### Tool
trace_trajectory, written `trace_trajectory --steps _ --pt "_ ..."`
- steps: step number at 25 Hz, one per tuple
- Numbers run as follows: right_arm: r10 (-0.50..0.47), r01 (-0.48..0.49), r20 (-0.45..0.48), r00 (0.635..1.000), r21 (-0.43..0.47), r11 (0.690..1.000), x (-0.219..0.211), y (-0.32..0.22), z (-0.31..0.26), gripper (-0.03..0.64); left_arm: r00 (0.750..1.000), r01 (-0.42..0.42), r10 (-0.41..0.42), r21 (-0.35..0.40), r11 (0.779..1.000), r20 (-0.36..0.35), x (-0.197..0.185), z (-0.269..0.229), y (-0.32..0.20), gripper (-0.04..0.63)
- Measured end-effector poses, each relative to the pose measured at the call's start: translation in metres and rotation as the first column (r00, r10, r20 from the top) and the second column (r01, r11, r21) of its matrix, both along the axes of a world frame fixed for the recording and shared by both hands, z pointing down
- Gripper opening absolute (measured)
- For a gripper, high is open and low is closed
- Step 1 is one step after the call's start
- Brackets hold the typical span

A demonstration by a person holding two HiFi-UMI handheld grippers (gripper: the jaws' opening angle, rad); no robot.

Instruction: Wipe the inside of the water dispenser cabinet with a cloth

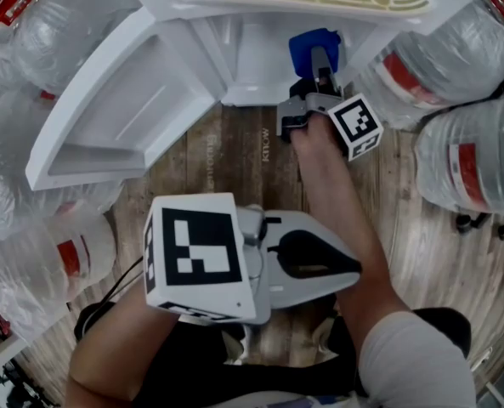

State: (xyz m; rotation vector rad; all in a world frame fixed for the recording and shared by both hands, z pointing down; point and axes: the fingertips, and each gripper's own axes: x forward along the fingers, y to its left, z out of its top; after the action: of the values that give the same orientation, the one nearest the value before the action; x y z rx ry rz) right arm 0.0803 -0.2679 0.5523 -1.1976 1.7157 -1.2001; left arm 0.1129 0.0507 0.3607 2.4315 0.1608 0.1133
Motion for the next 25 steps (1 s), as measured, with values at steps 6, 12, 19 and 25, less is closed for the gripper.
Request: trace_trajectory --steps 6,12,19,25 --pt "-0.045 0.045 -0.003 0.999 -0.043 0.998 -0.018 -0.042 0.026 0.081 1.000 0.003 -0.003 0.008 1.000 0.005 0.002 0.000 0.000 0.003" --pt "0.040 -0.039 0.029 0.999 -0.042 0.998 -0.013 -0.072 0.022 0.081 1.000 0.005 -0.005 0.004 1.000 0.013 0.000 0.003 0.001 0.003" --pt "0.107 -0.104 0.070 0.992 -0.052 0.993 0.010 -0.062 0.018 0.081 1.000 -0.004 0.004 -0.009 1.000 0.008 -0.003 0.005 0.005 0.003" --pt "0.110 -0.103 0.091 0.990 -0.073 0.992 0.025 -0.033 0.026 0.081 1.000 0.000 0.000 -0.021 1.000 0.003 -0.004 0.005 0.003 0.003"
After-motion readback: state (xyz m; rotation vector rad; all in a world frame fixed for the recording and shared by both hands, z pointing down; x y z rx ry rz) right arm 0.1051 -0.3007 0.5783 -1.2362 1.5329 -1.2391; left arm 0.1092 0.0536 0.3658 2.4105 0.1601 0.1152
